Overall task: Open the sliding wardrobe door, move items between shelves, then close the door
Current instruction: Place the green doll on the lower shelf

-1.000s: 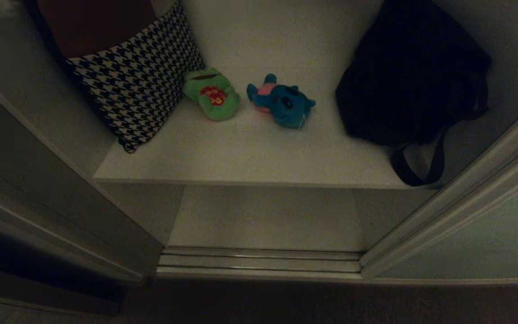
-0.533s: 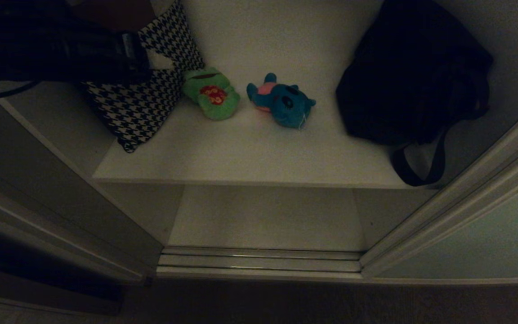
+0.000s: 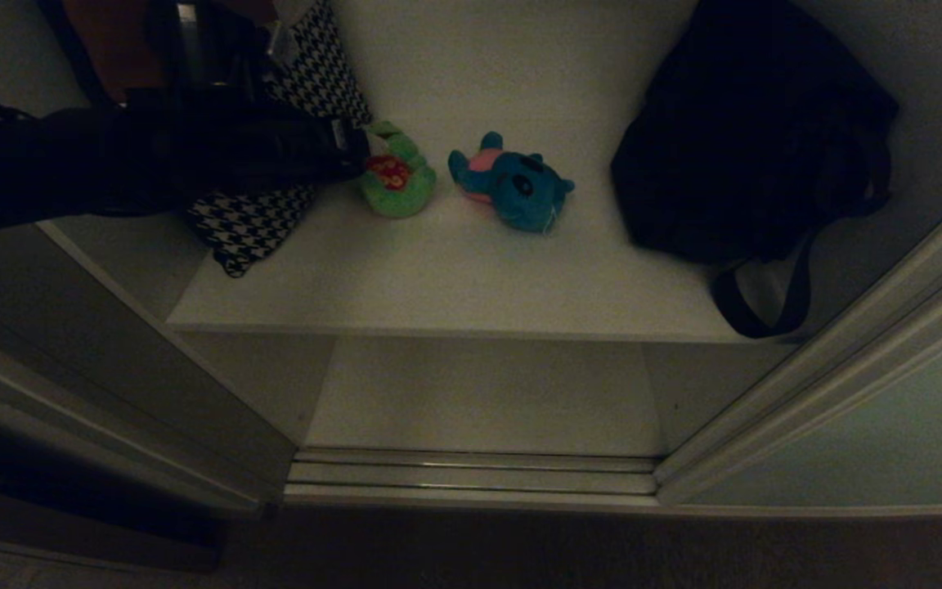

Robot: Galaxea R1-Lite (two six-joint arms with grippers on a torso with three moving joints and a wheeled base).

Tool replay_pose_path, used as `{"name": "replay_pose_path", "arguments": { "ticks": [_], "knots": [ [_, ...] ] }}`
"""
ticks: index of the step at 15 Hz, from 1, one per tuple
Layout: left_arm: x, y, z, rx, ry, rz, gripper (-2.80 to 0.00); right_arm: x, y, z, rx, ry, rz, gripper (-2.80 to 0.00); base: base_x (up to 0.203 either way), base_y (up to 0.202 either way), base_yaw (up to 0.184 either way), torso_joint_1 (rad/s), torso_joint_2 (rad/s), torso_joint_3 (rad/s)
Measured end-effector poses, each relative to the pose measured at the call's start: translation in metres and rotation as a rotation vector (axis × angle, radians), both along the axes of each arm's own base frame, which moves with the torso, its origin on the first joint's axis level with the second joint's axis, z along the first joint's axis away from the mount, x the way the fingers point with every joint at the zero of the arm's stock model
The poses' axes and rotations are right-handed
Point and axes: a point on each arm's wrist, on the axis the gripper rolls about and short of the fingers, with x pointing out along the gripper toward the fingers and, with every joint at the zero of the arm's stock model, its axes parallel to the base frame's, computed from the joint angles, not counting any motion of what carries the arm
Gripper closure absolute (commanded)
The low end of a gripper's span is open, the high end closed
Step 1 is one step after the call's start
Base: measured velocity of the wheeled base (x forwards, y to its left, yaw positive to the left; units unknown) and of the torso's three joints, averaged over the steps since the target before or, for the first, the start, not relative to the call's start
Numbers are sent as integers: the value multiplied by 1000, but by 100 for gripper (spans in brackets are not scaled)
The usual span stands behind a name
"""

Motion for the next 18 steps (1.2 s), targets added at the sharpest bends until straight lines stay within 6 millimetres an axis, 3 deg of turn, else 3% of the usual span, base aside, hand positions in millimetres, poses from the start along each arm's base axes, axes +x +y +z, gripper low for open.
{"name": "replay_pose_path", "arguments": {
  "ticks": [7,13,14,18],
  "knots": [
    [37,-12,-40,1,33,-8,-280,0,0,0,0,0,0,0,0,0,0,0,0,0],
    [46,-19,-46,-13,-17,-16,-280,0,0,0,1,0,0,0,0,0,0,0,0,0],
    [47,-21,-49,-12,-13,-17,0,0,0,0,0,-1,0,0,0,0,0,0,0,0],
    [55,-26,-59,-57,-16,-20,0,0,0,0,0,0,0,0,0,0,0,0,0,0]
  ]
}}
